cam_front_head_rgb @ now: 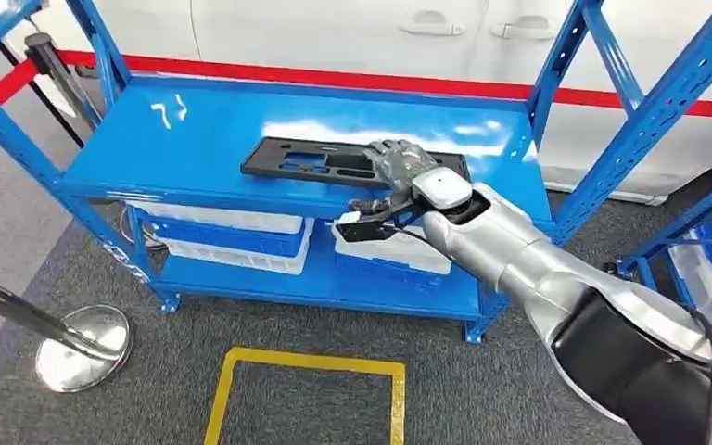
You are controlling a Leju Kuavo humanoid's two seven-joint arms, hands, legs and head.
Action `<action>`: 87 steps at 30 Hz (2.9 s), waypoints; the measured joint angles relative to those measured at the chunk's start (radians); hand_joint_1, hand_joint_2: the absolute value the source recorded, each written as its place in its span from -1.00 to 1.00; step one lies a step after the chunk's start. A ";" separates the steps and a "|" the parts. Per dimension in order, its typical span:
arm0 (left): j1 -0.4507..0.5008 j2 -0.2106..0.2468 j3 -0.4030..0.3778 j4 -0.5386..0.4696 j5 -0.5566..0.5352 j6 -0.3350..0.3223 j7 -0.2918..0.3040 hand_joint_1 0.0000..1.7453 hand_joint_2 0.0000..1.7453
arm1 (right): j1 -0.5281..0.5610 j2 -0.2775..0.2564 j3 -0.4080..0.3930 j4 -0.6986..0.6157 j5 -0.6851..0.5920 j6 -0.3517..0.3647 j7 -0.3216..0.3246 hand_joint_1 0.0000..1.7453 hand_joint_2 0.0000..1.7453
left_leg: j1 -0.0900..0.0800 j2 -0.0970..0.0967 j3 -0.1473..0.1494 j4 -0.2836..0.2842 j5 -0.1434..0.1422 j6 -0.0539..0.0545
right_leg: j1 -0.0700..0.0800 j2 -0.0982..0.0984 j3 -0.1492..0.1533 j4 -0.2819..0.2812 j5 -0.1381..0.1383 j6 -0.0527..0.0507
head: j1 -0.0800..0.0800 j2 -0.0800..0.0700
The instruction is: Take the parts from the cabinet and place them on the table.
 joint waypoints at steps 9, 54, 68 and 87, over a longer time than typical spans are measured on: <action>-0.002 -0.001 0.000 0.000 0.000 -0.002 0.000 -1.00 -1.00 | 0.006 -0.001 0.001 0.005 0.000 -0.002 0.000 -1.00 -1.00 | -0.009 -0.004 0.017 0.031 -0.042 -0.008 | 0.005 -0.004 -0.012 -0.058 0.086 -0.005 | 0.000 0.000; 0.000 -0.001 0.001 0.001 0.006 -0.004 0.001 -1.00 -1.00 | 0.043 0.008 0.006 0.050 -0.024 -0.030 -0.024 -1.00 -1.00 | -0.006 0.000 -0.034 0.041 0.011 -0.025 | -0.001 0.001 0.034 -0.076 0.053 -0.033 | 0.000 0.000; 0.000 -0.002 0.001 0.001 0.000 -0.013 -0.002 -1.00 -1.00 | 0.104 0.005 0.006 0.073 -0.035 -0.048 -0.046 -1.00 -1.00 | -0.006 -0.004 0.023 0.012 -0.028 0.008 | -0.002 -0.001 -0.064 0.042 0.069 -0.003 | 0.000 0.000; -0.004 -0.002 0.002 0.001 0.009 0.003 -0.002 -1.00 -1.00 | 0.135 0.023 0.006 0.122 -0.031 -0.066 -0.060 -1.00 -1.00 | -0.011 -0.003 -0.013 0.022 -0.008 -0.022 | 0.003 0.003 0.030 -0.082 0.057 -0.020 | 0.000 0.000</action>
